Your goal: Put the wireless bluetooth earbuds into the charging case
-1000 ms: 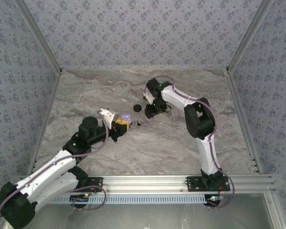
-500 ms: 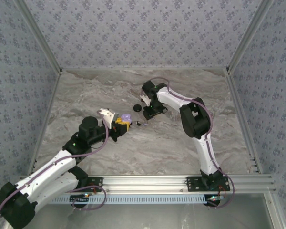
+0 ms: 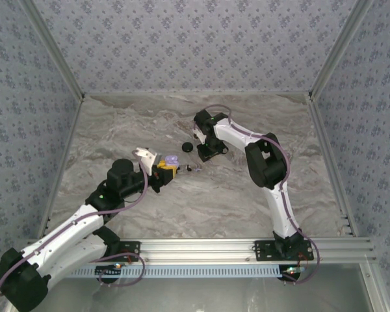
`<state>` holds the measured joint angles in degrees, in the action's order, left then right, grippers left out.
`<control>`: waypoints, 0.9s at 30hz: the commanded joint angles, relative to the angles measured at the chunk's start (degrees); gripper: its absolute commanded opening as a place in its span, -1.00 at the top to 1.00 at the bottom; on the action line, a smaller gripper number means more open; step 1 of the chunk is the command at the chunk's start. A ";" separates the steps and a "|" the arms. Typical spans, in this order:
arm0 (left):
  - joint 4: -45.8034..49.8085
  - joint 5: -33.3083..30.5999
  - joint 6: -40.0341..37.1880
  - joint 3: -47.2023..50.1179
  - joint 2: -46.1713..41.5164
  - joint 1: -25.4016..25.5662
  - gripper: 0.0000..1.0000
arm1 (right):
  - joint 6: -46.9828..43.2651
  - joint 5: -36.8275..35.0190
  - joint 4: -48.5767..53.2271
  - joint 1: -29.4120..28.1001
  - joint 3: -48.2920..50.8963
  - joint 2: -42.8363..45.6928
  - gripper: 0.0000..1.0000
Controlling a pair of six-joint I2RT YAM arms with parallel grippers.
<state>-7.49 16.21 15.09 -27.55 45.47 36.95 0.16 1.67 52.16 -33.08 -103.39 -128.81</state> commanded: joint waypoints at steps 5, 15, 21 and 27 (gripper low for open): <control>-1.02 -0.30 0.29 -0.21 -0.82 -0.13 0.48 | 0.80 0.11 2.62 -0.91 -0.87 -0.81 0.27; -0.95 -0.25 0.38 -0.26 -0.79 -0.18 0.48 | 1.42 -0.36 2.40 -1.70 -0.61 -0.89 0.38; -0.95 -0.34 0.29 -0.27 -0.79 -0.20 0.48 | 1.59 -1.25 2.29 -1.86 -0.02 -1.17 0.33; -0.95 -0.37 0.37 -0.31 -0.82 -0.13 0.48 | 1.33 -2.21 2.23 -1.98 0.51 -1.76 0.30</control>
<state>-7.49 16.21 15.09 -27.55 45.47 36.95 0.62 0.91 52.58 -34.61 -103.24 -128.81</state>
